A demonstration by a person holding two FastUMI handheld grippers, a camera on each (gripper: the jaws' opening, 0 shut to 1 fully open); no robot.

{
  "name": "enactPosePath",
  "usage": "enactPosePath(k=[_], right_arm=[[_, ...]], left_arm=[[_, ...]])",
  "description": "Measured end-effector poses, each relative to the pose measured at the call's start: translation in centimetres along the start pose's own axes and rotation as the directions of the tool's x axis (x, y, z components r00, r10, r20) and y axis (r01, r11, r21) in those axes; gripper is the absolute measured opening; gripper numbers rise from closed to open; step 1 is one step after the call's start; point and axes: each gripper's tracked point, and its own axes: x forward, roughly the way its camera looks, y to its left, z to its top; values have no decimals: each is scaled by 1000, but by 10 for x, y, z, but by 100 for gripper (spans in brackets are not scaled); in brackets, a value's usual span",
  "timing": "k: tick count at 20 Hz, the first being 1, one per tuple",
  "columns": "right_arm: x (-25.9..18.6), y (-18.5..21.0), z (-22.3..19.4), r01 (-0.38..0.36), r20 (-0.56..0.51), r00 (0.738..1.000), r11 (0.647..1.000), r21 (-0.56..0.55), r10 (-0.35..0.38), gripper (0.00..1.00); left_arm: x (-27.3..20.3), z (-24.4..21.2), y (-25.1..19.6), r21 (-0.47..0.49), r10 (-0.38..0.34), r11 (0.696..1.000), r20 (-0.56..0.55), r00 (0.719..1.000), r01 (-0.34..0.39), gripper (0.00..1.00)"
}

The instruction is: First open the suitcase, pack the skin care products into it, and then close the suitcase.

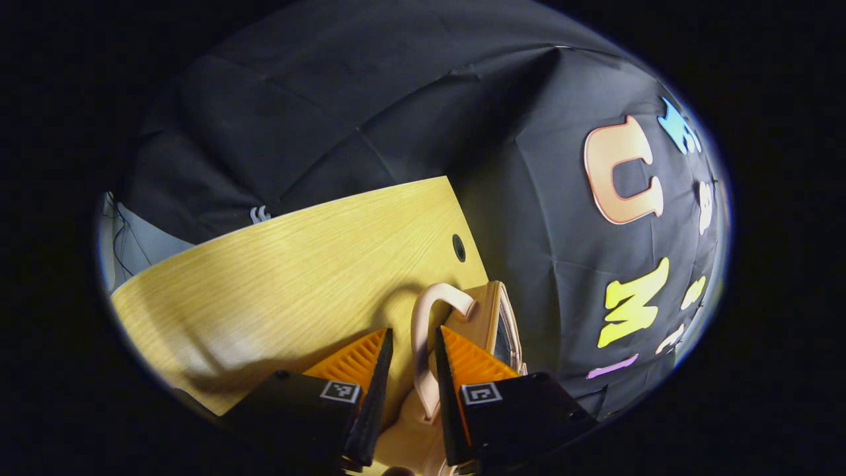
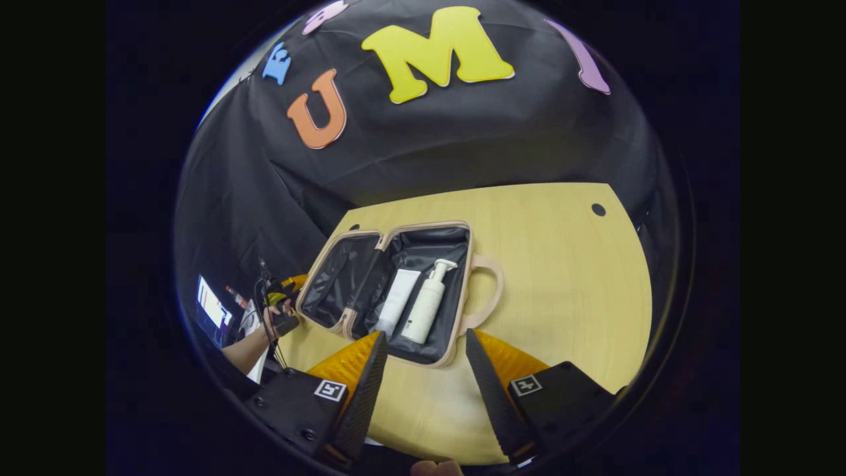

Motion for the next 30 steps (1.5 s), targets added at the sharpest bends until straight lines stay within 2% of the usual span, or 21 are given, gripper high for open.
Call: enactPosePath(k=[1,2,3,4,7,10,12,16,19,22,24,27,30], right_arm=[[-2,-2,-2,5,3,1000,1000,7,-5,72],[-3,-5,-4,12,5,1000,1000,12,-12,72],[-5,-9,-5,17,8,1000,1000,17,-17,72],[-7,-12,-6,24,13,1000,999,23,-24,72],[-15,-18,-5,24,40,999,998,64,-27,71],[-20,-39,0,76,90,993,995,65,-82,71],[-32,-54,11,128,151,979,991,47,-134,71],[-58,-86,34,226,270,935,973,40,-229,72],[-76,-99,41,233,319,916,970,67,-242,71],[-94,-112,43,253,357,898,965,62,-258,72],[-111,-123,50,281,399,873,958,58,-280,72],[-138,-136,55,312,445,840,947,72,-311,72],[-153,-148,56,325,462,825,942,84,-326,71]], left_arm=[[3,-1,1,-2,11,1000,-3,1000,-11,39],[4,1,1,-9,19,1000,1,1000,-19,44],[6,5,1,-15,30,999,10,1000,-30,24],[8,5,1,-5,41,999,6,999,-41,14],[1,9,-14,11,38,999,14,999,-38,12],[-7,8,-20,70,109,992,8,994,-110,9],[-18,17,-45,139,120,983,38,992,-124,8],[-44,26,-120,297,60,951,90,994,-85,7],[-62,18,-179,415,21,907,133,991,-75,7],[-81,-14,-243,539,-41,840,164,986,-55,7],[-89,-45,-281,613,-87,789,176,980,-40,8],[-96,-87,-321,687,-133,726,199,971,-42,8],[-97,-127,-348,733,-172,679,210,962,-39,7]])
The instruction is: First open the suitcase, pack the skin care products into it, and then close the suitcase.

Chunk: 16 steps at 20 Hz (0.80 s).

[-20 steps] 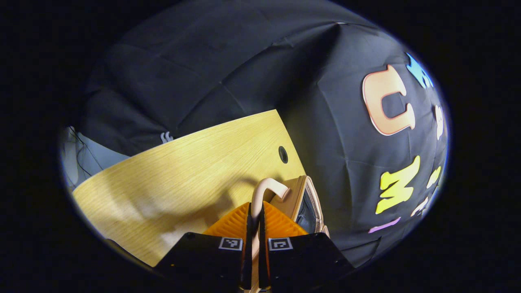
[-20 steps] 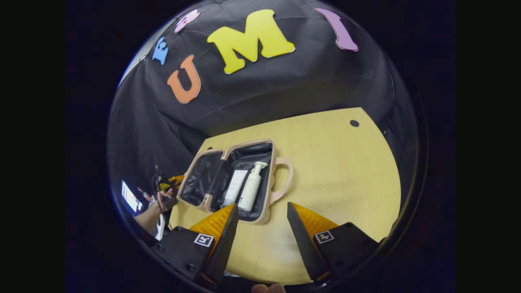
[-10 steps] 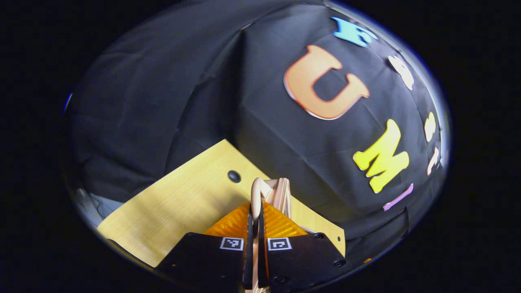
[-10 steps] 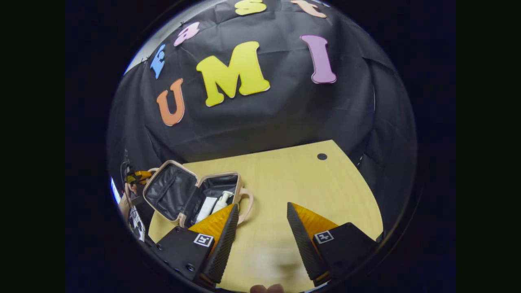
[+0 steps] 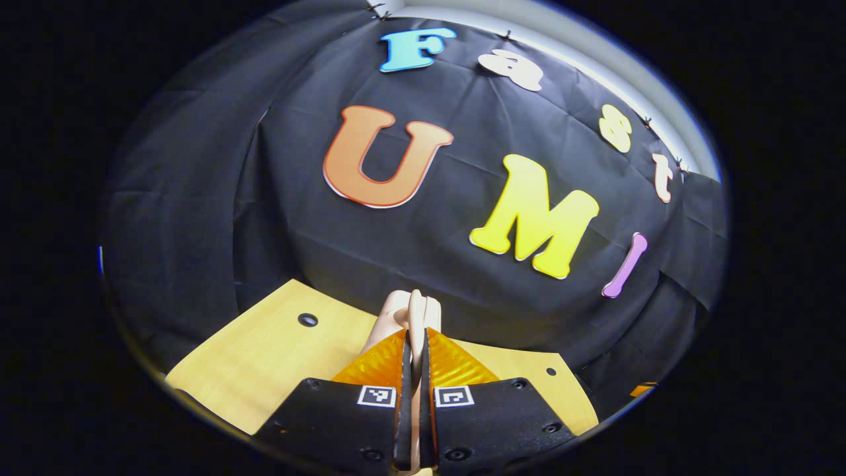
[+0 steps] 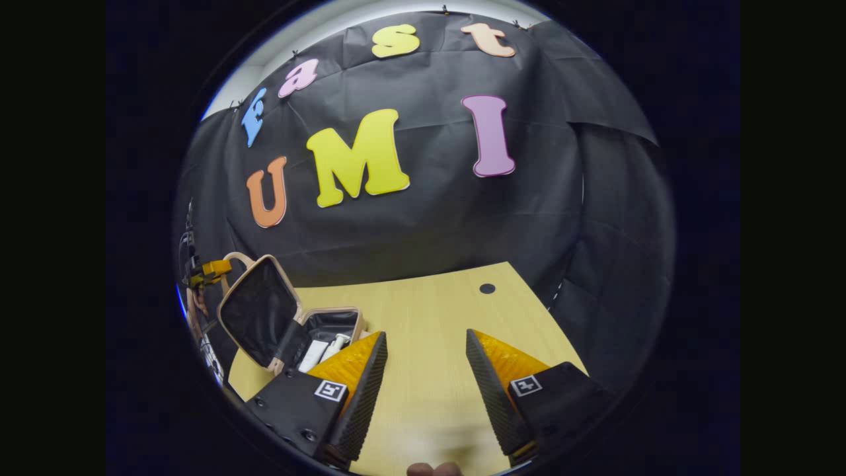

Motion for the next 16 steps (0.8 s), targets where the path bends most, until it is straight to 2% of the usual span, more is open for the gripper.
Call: enactPosePath(k=[5,8,12,16], right_arm=[[-14,-21,0,20,-1,1000,1000,5,-20,71],[-23,-36,-1,37,-4,999,999,15,-37,71],[-37,-67,4,95,10,995,995,3,-95,71],[-46,-93,3,138,-1,990,990,20,-138,72]], left_arm=[[3,-40,-86,138,-78,987,-24,997,80,7],[7,-74,-132,246,-119,960,-72,990,133,7],[23,-123,-163,328,-117,932,-127,985,153,8],[48,-178,-186,366,-101,915,-203,974,171,8]])
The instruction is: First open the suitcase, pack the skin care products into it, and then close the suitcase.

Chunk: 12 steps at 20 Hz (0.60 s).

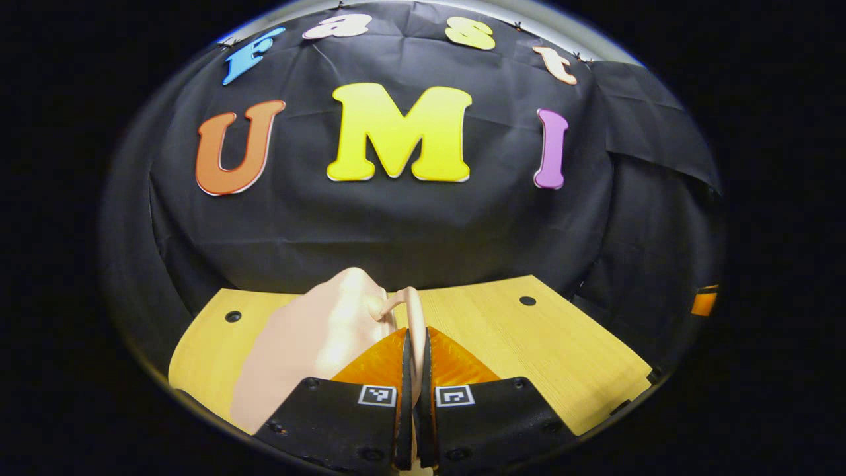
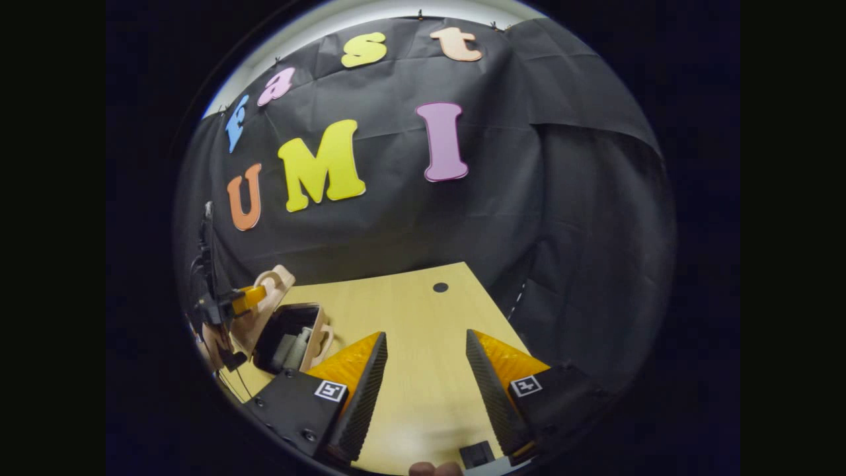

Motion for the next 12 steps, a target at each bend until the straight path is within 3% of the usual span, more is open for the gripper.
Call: enactPosePath(k=[8,12], right_arm=[[-3,-41,-10,56,-50,997,998,21,-55,71],[1,-56,-19,65,-84,994,998,24,-63,71]], left_arm=[[54,-80,-46,50,13,999,-160,987,-5,8],[62,-100,-54,97,36,995,-187,982,-18,8]])
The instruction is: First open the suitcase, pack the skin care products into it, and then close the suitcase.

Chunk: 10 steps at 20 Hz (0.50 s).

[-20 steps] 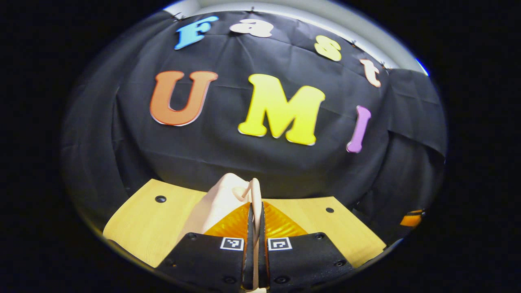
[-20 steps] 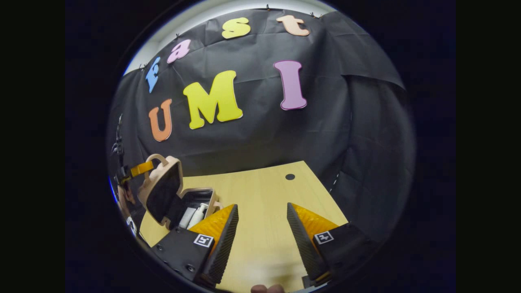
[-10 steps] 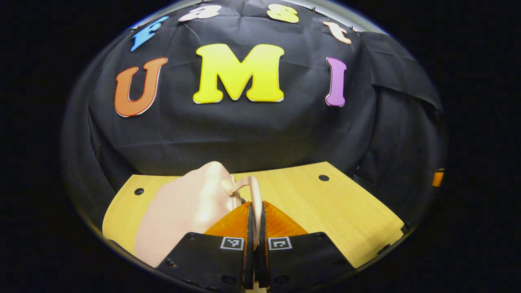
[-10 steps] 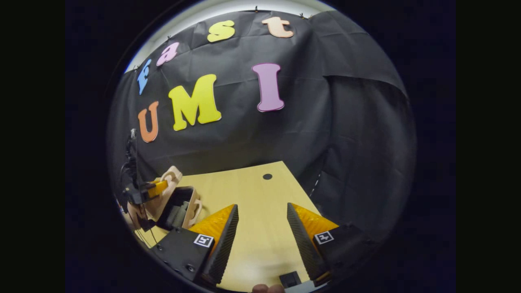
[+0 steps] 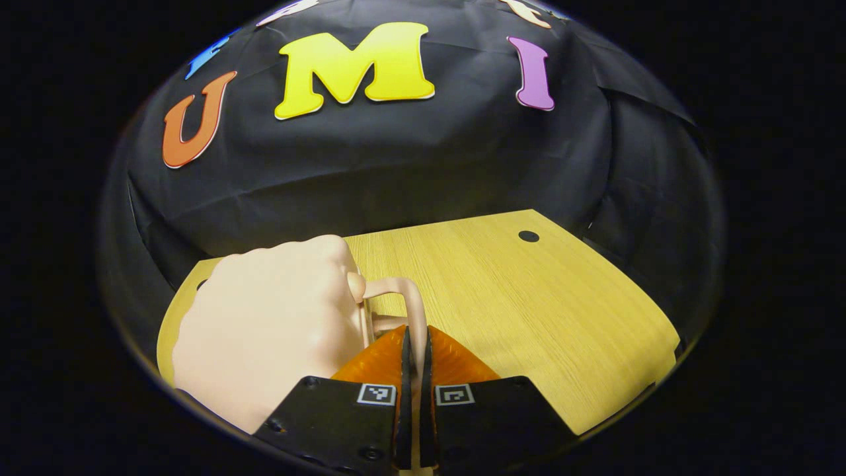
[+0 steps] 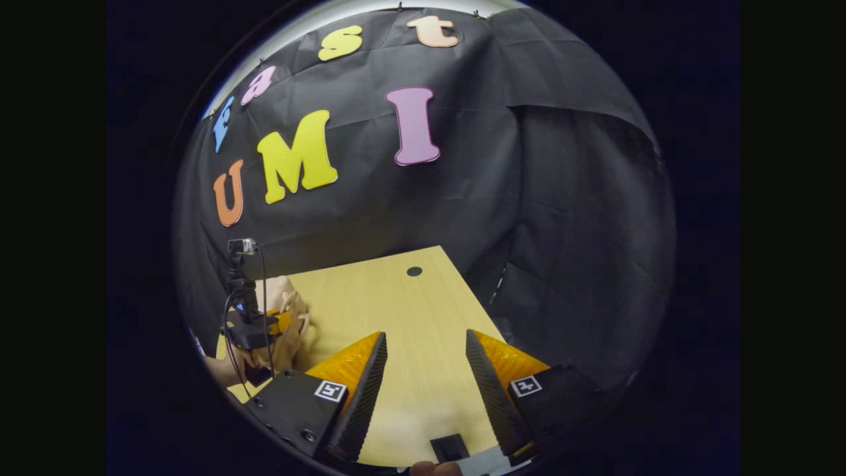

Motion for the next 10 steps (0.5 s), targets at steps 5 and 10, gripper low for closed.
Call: enactPosePath(k=[5,10], right_arm=[[14,-11,-2,-22,-26,999,1000,22,23,71],[30,-6,-12,-117,-65,991,993,21,118,71]], left_arm=[[7,-11,-5,5,28,1000,-26,999,-28,12],[4,-19,-21,-104,31,994,-70,997,-38,50]])
